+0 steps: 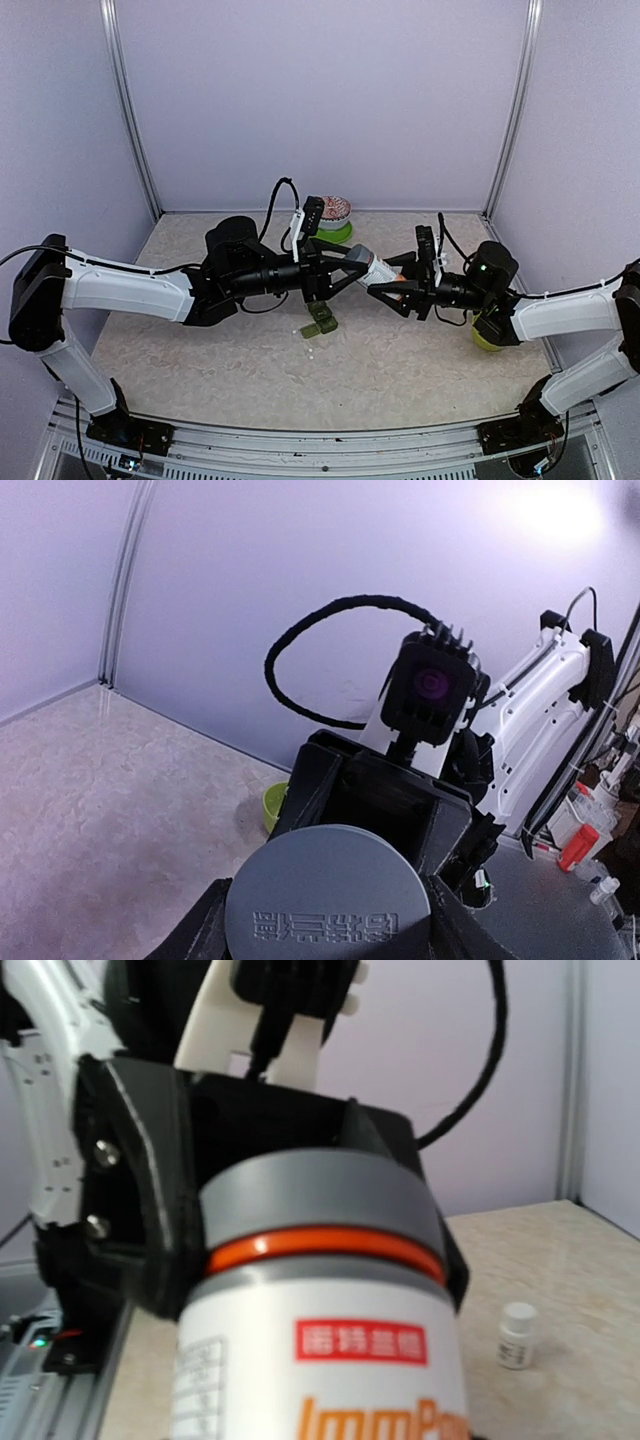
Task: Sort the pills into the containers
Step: Unscrew the lid of the pill bottle from the pill bottle.
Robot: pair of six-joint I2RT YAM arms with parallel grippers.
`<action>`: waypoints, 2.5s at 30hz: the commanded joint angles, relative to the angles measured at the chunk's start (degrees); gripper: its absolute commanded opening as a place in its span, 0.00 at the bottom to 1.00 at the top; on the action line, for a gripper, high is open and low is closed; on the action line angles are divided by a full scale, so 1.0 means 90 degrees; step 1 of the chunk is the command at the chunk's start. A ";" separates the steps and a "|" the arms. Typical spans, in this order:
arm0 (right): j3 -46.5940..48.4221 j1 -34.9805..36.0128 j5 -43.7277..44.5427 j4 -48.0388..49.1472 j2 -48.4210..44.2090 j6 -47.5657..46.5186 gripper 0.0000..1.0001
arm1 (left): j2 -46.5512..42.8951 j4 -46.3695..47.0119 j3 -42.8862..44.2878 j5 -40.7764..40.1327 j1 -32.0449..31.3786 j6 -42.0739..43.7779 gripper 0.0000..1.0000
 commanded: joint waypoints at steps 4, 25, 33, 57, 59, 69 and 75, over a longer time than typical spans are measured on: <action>0.0084 0.0063 0.0812 -0.0612 -0.0356 -0.0650 0.27 | -0.0134 -0.0599 0.0424 -0.1145 -0.0080 -0.1201 0.36; -0.0008 0.0317 -0.0046 -0.0123 -0.0571 0.0753 0.26 | -0.0676 0.0750 -0.0357 0.0952 0.0245 0.0473 0.99; 0.0185 0.0690 -0.0222 0.0254 -0.0092 0.1042 0.26 | -0.0301 0.0939 -0.0057 0.1885 0.0205 0.0704 0.99; 0.0029 0.0732 0.1021 0.0383 -0.0141 0.1275 0.27 | -0.0398 0.0520 -0.0285 0.2042 -0.0050 0.1262 0.99; 0.0007 0.0727 0.1170 0.0323 -0.0222 0.1231 0.27 | -0.0417 0.0481 -0.0316 0.2020 -0.0051 0.1301 0.99; -0.0092 0.0679 0.1742 -0.0070 -0.0677 0.0992 0.26 | -0.0658 0.0306 -0.0503 0.1954 -0.0078 0.1467 0.99; 0.0001 0.0654 0.1719 -0.0303 -0.0746 0.0857 0.26 | -0.0718 0.0271 -0.0514 0.1937 -0.0090 0.1494 0.99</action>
